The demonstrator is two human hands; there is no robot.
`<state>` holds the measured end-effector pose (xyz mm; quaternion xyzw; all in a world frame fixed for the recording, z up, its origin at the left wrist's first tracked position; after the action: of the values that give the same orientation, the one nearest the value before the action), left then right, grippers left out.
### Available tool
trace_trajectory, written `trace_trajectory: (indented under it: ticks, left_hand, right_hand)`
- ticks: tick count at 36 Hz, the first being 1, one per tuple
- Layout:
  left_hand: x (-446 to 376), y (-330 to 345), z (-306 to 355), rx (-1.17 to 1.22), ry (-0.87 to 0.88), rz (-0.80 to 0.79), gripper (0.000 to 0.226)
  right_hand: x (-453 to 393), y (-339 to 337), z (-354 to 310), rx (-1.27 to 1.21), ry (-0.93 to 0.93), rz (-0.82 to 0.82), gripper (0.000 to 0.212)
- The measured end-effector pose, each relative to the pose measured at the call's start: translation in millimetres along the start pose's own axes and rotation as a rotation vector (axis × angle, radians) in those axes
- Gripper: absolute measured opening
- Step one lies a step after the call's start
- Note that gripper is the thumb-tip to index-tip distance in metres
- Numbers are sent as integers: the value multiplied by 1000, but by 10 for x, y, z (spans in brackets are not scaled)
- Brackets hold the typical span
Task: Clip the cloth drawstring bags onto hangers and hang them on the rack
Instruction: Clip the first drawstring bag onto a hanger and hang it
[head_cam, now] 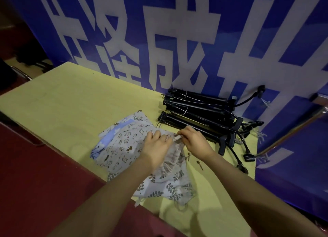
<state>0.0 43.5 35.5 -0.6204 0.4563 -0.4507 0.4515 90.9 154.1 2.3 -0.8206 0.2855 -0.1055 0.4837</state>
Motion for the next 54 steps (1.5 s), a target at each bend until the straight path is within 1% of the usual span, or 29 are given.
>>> trace_trajectory:
  ticks: [2,4,6,10,12,14,16,17,20,22,26,29,32,37,39,43,46,48,50,54]
  left_hand:
    - [5,-28,13,-67,36,-62,63]
    - [17,-39,14,-42,28,-128,73]
    - [18,-37,-10,45,-19,-151,82]
    - [-1,-42,-29,288,-88,-129,90]
    - [-24,-53,-33,404,-134,-118,95]
    - [-61,-55,-29,518,-166,-88,93]
    - [-114,-48,-18,620,-175,-41,90]
    - [-146,-48,-18,657,-176,-12,88]
    - [-252,-4,-28,737,-172,30,88]
    - [-289,34,-31,777,-154,9,91]
    - [-411,96,-89,770,-80,-46,96]
    - [-483,149,-129,745,-40,-78,96]
    - [-509,221,-134,741,-23,-106,95]
    - [-505,274,-122,745,-1,-120,92]
    - [-498,268,-145,735,1,-129,92]
    - [-494,197,-227,701,16,-141,90]
    - [-498,124,-294,703,11,-152,91]
    - [-512,70,-340,720,-1,-149,91]
    - [-527,1,-380,747,-13,-131,91]
    - [-559,-154,-461,782,-10,-98,89]
  right_hand:
    - [-2,-44,15,-45,18,35,24]
    - [-4,-89,22,-108,33,78,24]
    - [-15,-123,37,-167,42,106,23]
    - [-22,-179,89,-243,62,116,22]
    - [21,-186,151,-259,106,114,27]
    - [102,-187,260,-264,183,149,29]
    - [207,-156,403,-221,278,165,24]
    - [257,-115,480,-185,324,142,21]
    - [392,98,683,-91,433,-31,18]
    - [476,227,767,-16,482,-134,20]
    - [546,408,844,110,552,-223,20]
    - [564,479,845,191,603,-218,24]
    - [555,533,845,267,607,-188,22]
    - [520,567,822,286,587,-162,19]
    - [489,532,792,212,589,-63,16]
    - [332,266,601,-261,640,267,7]
    - [117,-5,319,-561,574,425,3]
    - [-38,-112,156,-710,515,448,2]
    - [-159,-148,27,-788,453,420,0]
    - [-292,-121,-147,-778,364,324,13]
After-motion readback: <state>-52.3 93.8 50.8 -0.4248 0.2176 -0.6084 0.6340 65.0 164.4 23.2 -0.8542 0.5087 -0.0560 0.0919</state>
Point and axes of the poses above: each hand's wrist, its own x-axis away from the middle knuckle, its own y-axis out of the palm, z = x × y, the point moved 4 cm from there along -x, towards the middle knuckle, and after that the axes turned 1 degree about y, right-handed, at the moved point
